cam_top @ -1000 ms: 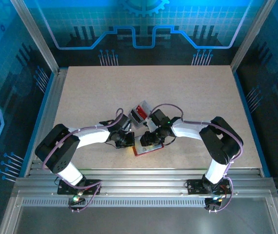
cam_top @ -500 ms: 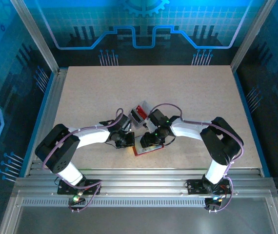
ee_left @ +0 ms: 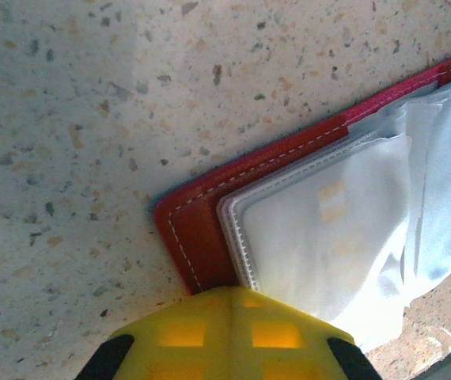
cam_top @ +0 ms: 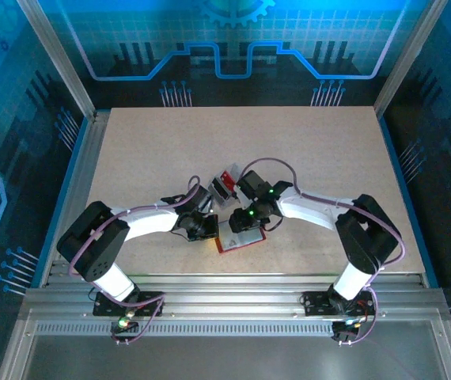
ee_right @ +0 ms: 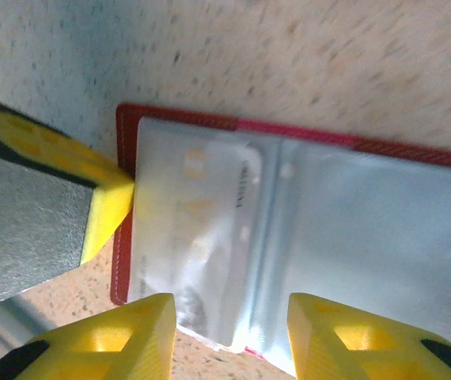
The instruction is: Put the credit cards into the card holder
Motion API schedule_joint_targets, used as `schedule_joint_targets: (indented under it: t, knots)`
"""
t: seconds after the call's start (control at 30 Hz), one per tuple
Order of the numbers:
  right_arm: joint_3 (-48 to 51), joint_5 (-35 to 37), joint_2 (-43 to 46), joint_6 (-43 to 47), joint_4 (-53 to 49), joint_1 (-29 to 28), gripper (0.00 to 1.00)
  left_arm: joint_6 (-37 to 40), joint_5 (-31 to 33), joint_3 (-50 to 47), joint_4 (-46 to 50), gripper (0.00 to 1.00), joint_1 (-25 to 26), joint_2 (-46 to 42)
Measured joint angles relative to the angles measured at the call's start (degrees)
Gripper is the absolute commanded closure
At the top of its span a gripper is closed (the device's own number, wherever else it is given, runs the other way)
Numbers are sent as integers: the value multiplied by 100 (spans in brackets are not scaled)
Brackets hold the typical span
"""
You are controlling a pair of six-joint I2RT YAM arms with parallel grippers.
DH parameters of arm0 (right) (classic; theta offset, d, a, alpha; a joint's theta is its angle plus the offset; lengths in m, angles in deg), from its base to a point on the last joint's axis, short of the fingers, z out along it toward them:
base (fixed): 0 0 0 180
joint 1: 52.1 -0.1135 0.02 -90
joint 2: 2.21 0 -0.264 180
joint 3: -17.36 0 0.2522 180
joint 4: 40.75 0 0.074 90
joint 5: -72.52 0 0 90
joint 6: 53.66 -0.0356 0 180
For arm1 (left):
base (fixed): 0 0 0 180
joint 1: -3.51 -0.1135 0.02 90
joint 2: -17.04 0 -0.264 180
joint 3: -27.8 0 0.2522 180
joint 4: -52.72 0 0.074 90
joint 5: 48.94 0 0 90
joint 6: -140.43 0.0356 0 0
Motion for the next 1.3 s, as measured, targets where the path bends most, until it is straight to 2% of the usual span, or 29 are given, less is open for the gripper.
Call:
schedule_joint_targets:
  t: [0.13, 0.27, 0.63, 0.73, 0.9, 1.03, 1.13, 1.3]
  knots:
    - [-339, 737, 9, 195, -356, 0, 62, 0, 0, 0, 0, 100, 0, 0]
    - [-514, 1169, -251, 361, -549, 0, 65, 0, 0, 0, 0, 100, 0, 0]
    - [-560, 1646, -997, 505, -605, -144, 65, 0, 0, 0, 0, 100, 0, 0]
    - [-555, 1698, -999, 501, -551, -229, 68, 0, 2, 0, 0, 100, 0, 0]
    - [-527, 1735, -999, 411, -457, -356, 82, 0, 2, 0, 0, 100, 0, 0]
    - [-518, 1757, -999, 369, -433, -404, 89, 2, 2, 0, 0, 100, 0, 0]
    - [-546, 1784, -992, 350, -470, -413, 100, 0, 2, -7, -4, 100, 0, 0]
    - [-723, 1934, -992, 400, -772, -468, 100, 0, -2, -37, -52, 100, -2, -2]
